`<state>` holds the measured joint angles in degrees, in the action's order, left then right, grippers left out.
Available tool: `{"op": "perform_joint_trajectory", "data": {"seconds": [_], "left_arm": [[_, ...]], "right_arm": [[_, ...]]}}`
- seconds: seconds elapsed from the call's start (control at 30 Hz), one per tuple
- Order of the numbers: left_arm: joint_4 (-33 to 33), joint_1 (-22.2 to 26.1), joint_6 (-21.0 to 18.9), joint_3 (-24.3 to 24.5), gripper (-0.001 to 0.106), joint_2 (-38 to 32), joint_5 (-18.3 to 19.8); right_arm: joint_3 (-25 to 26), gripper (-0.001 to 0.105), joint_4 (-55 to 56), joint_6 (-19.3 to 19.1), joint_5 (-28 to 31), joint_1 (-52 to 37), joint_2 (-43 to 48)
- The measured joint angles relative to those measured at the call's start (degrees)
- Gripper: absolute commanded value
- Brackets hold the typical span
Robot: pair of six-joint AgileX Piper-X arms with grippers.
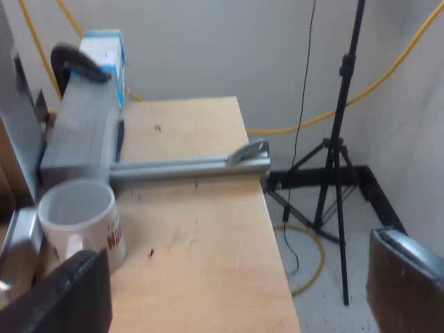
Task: Put the handle in the coffee machine
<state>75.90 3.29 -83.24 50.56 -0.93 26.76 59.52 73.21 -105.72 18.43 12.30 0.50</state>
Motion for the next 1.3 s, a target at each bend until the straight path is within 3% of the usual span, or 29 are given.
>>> {"op": "perform_joint_trajectory", "data": {"seconds": [0.1,0.3,0.43,0.63,0.83,1.07,1.3], "left_arm": [[0.9,0.0,0.9,-1.0,0.082,0.0,1.8],[0.4,0.0,0.9,-2.7,0.082,0.1,1.8],[-4.4,0.0,-3.2,-6.9,0.082,0.1,-0.3],[-12.4,-0.2,-7.2,-12.3,0.082,0.1,-5.9],[-19.5,-2.2,-7.7,-17.1,0.082,0.1,-10.9],[-19.7,-3.3,-7.7,-21.5,0.082,0.1,-11.3],[-19.7,-3.3,-7.7,-22.6,0.082,0.2,-11.3]], "right_arm": [[0.0,0.077,0.4,0.0,-1.2,0.0,0.0],[-0.3,0.077,-0.8,0.0,-6.9,0.0,0.0],[-2.7,0.077,-5.1,1.2,-10.2,0.0,0.0],[-9.1,0.077,-12.7,3.1,-11.3,0.0,0.0],[-17.7,0.077,-18.4,3.2,-11.3,0.0,-0.1],[-25.6,0.077,-20.3,3.3,-11.8,0.0,-0.1],[-29.4,0.077,-20.3,4.0,-14.3,0.0,-0.1]]}}
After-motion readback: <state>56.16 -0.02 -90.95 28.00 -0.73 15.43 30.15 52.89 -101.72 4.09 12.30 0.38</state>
